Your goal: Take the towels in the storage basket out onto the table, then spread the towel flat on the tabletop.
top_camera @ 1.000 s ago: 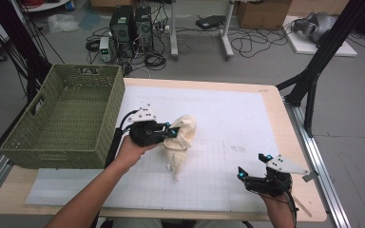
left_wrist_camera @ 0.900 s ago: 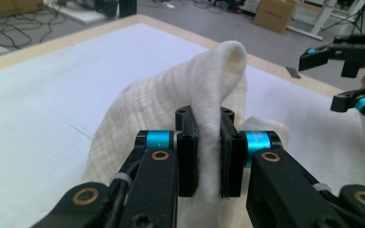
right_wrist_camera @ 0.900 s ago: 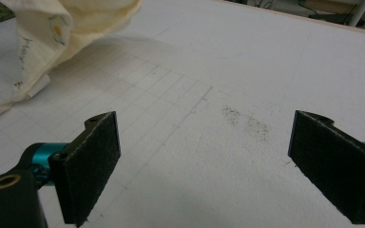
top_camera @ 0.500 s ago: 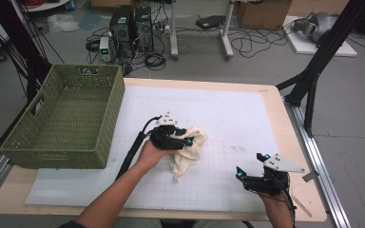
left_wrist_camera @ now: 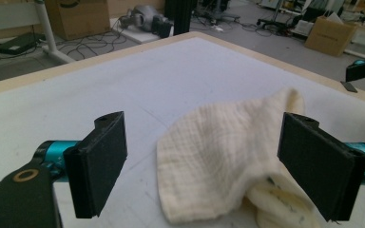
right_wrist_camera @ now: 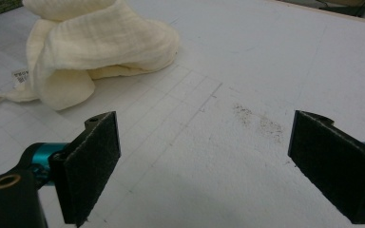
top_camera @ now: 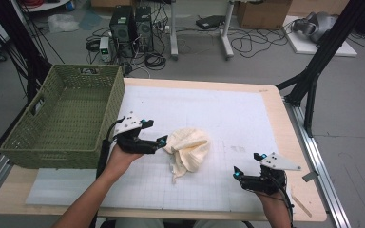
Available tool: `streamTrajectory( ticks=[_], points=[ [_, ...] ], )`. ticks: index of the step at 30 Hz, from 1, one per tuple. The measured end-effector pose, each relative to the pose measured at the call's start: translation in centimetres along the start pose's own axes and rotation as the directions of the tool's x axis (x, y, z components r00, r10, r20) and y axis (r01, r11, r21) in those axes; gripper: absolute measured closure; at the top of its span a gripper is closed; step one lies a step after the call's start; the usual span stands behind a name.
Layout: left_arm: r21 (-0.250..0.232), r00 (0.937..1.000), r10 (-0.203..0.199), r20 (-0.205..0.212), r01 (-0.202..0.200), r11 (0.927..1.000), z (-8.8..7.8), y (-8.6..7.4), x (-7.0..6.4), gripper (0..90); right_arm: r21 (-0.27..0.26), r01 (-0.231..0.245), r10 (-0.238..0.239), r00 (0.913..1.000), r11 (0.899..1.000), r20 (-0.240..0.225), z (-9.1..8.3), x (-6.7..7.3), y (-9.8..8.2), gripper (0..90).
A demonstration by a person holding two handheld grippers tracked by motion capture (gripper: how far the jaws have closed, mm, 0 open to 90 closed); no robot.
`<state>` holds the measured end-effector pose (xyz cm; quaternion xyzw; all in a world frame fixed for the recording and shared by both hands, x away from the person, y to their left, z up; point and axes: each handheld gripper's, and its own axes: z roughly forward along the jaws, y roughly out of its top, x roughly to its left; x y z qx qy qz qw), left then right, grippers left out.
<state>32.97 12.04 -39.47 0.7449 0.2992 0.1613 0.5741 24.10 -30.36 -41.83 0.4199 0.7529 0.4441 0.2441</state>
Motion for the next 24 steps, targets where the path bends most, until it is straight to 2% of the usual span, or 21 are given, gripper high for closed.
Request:
streamTrajectory(
  ticks=[4, 7, 11, 13, 18, 24],
  points=[
    [0.016, 0.9999, -0.006, -0.013, 0.006, 0.9998, -1.1, -1.6, -0.1, 17.4, 0.003, -0.006, 0.006, 1.0, 1.0, -0.001, 0.2, 0.1, 0.0, 9.5],
    [0.009, 0.9998, -0.017, -0.01, 0.017, 0.9998, -1.4, -2.3, 0.1, 17.4, 0.004, -0.005, 0.005, 1.0, 1.0, 0.005, 0.0, 0.1, -0.1, 9.5],
    [-0.004, 0.9997, -0.024, -0.008, 0.024, 0.9997, -1.4, -2.7, 0.1, 17.4, -0.002, -0.017, 0.017, 0.9997, 1.0, 0.02, -0.3, -0.1, -0.3, 9.5],
    [0.005, 0.9996, -0.027, -0.01, 0.027, 0.9996, -1.4, -2.9, 0.0, 17.5, 0.0, -0.023, 0.023, 0.9995, 1.0, 0.021, -0.5, -0.1, -0.4, 9.5],
    [0.019, 0.9995, -0.027, -0.015, 0.027, 0.9994, -1.7, -3.4, -0.2, 17.5, -0.003, -0.014, 0.014, 0.9998, 1.0, 0.016, -0.3, 0.0, -0.3, 9.5],
    [0.011, 0.9988, -0.036, -0.033, 0.036, 0.9993, -2.5, -3.5, -0.2, 17.5, -0.005, -0.011, 0.011, 0.9999, 1.0, 0.002, 0.4, 0.3, 0.2, 9.5]
  ],
)
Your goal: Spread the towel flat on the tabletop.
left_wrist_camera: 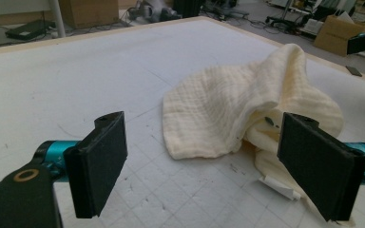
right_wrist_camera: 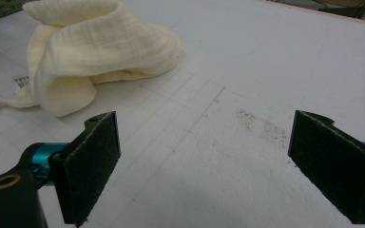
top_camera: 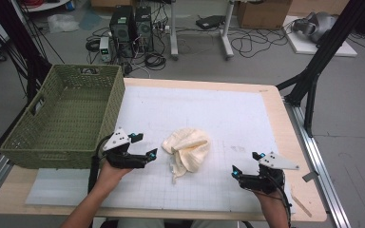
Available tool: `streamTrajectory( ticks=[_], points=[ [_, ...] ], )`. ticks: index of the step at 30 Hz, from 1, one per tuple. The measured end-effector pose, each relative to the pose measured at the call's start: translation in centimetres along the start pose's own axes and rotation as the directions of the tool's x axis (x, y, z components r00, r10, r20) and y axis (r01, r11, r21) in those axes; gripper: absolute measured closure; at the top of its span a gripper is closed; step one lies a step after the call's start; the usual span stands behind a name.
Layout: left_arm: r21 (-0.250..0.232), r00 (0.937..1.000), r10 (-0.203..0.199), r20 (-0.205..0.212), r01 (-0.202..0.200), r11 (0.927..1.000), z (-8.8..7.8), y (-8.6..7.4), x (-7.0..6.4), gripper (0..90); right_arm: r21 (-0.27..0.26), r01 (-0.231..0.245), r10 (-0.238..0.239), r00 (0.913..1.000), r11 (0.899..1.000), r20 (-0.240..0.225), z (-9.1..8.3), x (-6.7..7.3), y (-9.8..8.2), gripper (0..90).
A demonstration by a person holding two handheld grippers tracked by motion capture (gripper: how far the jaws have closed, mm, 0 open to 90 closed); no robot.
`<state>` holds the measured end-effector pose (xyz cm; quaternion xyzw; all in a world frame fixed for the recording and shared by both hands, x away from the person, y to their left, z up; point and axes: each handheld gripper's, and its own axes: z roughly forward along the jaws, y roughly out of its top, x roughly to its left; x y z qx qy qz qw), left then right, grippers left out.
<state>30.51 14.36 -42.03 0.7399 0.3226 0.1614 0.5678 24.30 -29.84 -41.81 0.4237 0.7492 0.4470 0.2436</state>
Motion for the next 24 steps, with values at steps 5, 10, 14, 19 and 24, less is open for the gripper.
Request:
streamTrajectory(
  ticks=[5, 10, 14, 19, 24],
  points=[
    [0.0, 0.9998, 0.009, -0.018, -0.009, 1.0, -0.2, 0.1, 0.2, 17.7, -0.002, 0.014, -0.014, 0.9999, 1.0, -0.009, 0.4, 0.2, 0.2, 9.4],
    [0.003, 0.9996, 0.005, -0.027, -0.005, 1.0, -0.5, -0.1, 0.5, 17.7, -0.058, -0.001, -0.003, 0.9981, 0.998, -0.062, 0.7, 0.6, 0.6, 9.4],
    [0.002, 0.9995, 0.001, -0.032, -0.001, 1.0, -0.6, 0.0, 0.5, 17.7, -0.065, 0.036, -0.043, 0.9929, 0.997, -0.111, 1.2, 1.3, 1.1, 9.4],
    [0.01, 0.9995, 0.002, -0.033, -0.001, 0.9999, -0.5, 0.0, 0.5, 18.0, -0.053, 0.06, -0.069, 0.9828, 0.997, -0.172, 2.0, 2.8, 1.8, 9.4],
    [0.014, 0.9995, -0.009, -0.031, 0.009, 0.9999, -0.7, -0.1, 0.8, 18.4, -0.048, 0.116, -0.124, 0.969, 0.992, -0.214, 3.2, 4.9, 3.3, 9.5]
  ],
)
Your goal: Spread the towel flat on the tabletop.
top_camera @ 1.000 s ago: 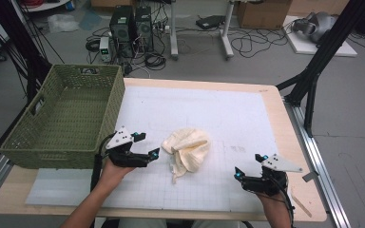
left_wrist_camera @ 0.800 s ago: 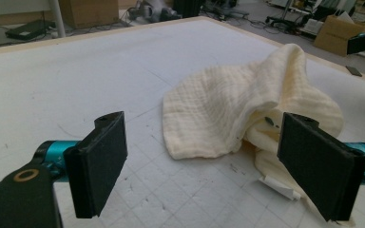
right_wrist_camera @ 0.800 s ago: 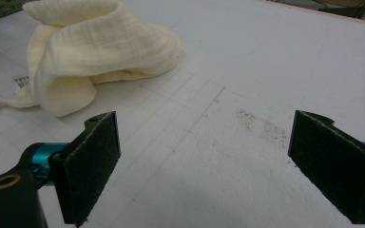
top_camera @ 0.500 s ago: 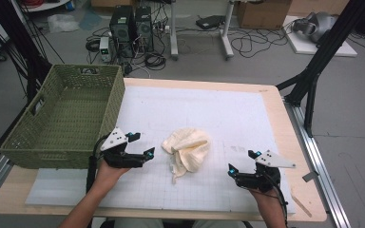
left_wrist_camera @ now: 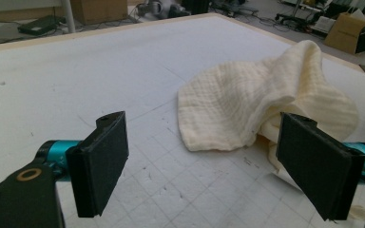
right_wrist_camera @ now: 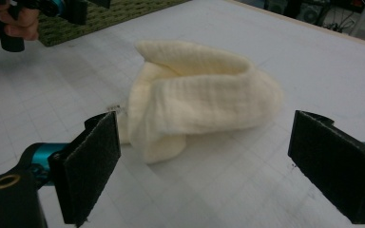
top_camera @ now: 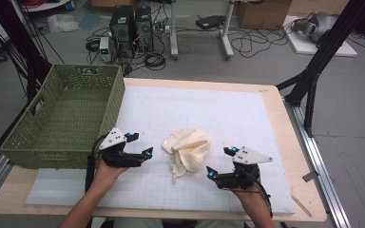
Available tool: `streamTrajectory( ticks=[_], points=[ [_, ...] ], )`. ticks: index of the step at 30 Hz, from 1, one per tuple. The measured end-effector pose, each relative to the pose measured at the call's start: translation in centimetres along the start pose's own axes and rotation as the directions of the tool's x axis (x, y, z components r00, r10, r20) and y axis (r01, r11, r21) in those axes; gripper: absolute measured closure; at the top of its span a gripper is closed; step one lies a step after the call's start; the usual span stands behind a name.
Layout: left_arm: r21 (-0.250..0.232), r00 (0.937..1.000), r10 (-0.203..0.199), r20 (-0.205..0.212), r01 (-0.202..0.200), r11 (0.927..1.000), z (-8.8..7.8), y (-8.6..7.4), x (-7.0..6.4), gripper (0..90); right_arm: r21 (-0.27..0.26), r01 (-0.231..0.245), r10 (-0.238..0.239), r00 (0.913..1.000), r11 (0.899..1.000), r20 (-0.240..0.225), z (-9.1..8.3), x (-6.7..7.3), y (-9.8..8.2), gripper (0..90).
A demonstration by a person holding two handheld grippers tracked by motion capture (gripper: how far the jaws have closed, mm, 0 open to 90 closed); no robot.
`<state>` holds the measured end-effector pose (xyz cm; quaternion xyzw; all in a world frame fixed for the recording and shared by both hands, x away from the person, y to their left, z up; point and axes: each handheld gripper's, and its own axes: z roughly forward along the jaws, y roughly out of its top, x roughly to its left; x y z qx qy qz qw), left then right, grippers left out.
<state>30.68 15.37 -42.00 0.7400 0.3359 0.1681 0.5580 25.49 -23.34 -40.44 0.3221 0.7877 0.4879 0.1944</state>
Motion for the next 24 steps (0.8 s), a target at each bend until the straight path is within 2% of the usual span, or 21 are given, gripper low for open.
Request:
streamTrajectory(
  ticks=[2, 3, 5, 10, 16, 19, 21, 24],
  points=[
    [-0.002, 1.0, 0.0, 0.002, 0.0, 1.0, -0.1, 0.0, 0.1, 18.4, -0.012, 0.024, -0.024, 0.9997, 1.0, 0.004, 0.6, 0.6, 0.6, 10.4],
    [-0.002, 1.0, 0.0, 0.003, 0.0, 1.0, -0.1, 0.0, 0.1, 18.4, -0.017, 0.035, -0.035, 0.9994, 0.999, -0.006, 1.0, 0.8, 0.8, 14.3],
    [0.002, 1.0, -0.001, 0.002, 0.001, 1.0, -0.1, -0.1, 0.1, 18.5, -0.016, 0.054, -0.055, 0.9982, 0.998, -0.024, 1.5, 1.2, 1.1, 16.1],
    [0.011, 1.0, -0.008, -0.001, 0.008, 0.9999, 0.0, -0.3, 0.3, 18.9, 0.014, 0.114, -0.112, 0.991, 0.993, -0.073, 2.7, 1.8, 1.8, 25.9],
    [0.019, 0.9999, -0.014, 0.003, 0.014, 0.9997, 0.3, -0.4, 0.4, 19.6, 0.063, 0.153, -0.144, 0.9814, 0.986, -0.127, 5.0, 2.4, 2.7, 41.6],
    [0.026, 0.9999, -0.015, 0.006, 0.015, 0.9996, 0.4, -0.5, 0.5, 20.2, 0.089, 0.199, -0.186, 0.9724, 0.976, -0.141, 6.6, 3.0, 3.3, 50.5],
    [0.031, 0.9999, -0.015, 0.003, 0.014, 0.9994, 0.5, -0.6, 0.5, 20.5, 0.122, 0.216, -0.198, 0.9695, 0.969, -0.144, 7.6, 3.3, 3.5, 52.9],
    [0.033, 0.9998, -0.021, 0.003, 0.021, 0.9992, 0.6, -0.7, 0.5, 20.7, 0.193, 0.238, -0.219, 0.9692, 0.952, -0.112, 9.3, 3.4, 3.6, 55.4]
  ],
)
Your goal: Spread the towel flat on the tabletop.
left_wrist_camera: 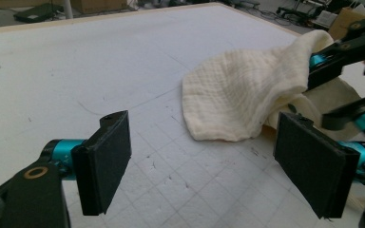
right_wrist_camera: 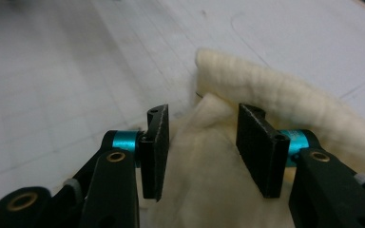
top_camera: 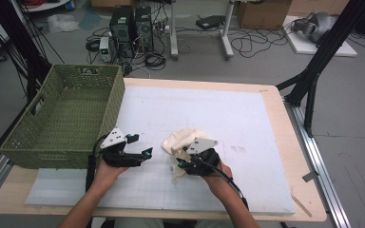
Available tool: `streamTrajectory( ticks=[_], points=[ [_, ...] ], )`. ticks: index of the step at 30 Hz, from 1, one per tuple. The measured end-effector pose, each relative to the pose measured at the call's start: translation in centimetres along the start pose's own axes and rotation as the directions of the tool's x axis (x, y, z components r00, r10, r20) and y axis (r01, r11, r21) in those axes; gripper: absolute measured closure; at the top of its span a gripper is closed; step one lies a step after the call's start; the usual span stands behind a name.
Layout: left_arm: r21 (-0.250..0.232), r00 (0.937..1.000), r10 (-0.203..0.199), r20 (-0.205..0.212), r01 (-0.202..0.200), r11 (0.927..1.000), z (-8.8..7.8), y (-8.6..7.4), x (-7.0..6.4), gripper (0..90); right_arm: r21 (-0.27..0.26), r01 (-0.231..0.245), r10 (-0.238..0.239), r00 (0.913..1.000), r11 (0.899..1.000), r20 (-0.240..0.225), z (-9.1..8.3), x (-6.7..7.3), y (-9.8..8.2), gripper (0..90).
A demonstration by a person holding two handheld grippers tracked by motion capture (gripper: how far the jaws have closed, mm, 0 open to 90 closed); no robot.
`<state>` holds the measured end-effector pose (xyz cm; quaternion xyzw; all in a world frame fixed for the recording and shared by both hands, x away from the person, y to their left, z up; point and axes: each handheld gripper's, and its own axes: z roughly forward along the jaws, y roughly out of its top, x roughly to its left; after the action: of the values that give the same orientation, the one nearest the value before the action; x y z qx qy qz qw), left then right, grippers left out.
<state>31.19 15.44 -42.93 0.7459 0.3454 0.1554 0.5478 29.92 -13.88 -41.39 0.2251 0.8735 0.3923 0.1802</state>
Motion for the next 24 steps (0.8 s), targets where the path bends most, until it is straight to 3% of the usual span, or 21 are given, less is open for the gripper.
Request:
streamTrajectory(
  ticks=[4, 9, 12, 17, 22, 24],
  points=[
    [0.003, 1.0, 0.001, 0.003, -0.001, 1.0, 0.1, -0.1, 0.0, 21.1, 0.07, -0.012, 0.01, 0.9993, 0.997, 0.036, 1.3, -0.6, -0.2, 75.0],
    [0.006, 1.0, -0.003, -0.002, 0.003, 1.0, 0.0, -0.2, 0.2, 21.5, 0.003, -0.081, 0.081, 0.9963, 0.997, 0.027, -0.4, -1.7, -0.1, 81.2],
    [0.006, 1.0, -0.008, 0.0, 0.008, 0.9999, 0.0, -0.2, 0.2, 21.8, -0.039, -0.138, 0.139, 0.9901, 0.99, 0.02, -1.8, -2.6, -0.1, 81.3],
    [0.002, 0.9999, -0.016, 0.0, 0.016, 0.9999, 0.1, -0.2, 0.3, 22.3, -0.093, -0.199, 0.206, 0.9764, 0.976, 0.066, -4.2, -4.6, -0.3, 81.1],
    [-0.004, 0.9996, -0.026, 0.014, 0.026, 0.9996, 0.1, -0.2, 0.3, 23.4, -0.109, -0.299, 0.308, 0.9481, 0.948, 0.078, -5.4, -6.5, -1.2, 81.1],
    [-0.006, 0.9985, -0.039, 0.037, 0.04, 0.9992, 0.2, -0.2, 0.3, 26.7, -0.098, -0.319, 0.326, 0.9427, 0.943, 0.068, -5.4, -6.7, -1.4, 81.1]
  ],
)
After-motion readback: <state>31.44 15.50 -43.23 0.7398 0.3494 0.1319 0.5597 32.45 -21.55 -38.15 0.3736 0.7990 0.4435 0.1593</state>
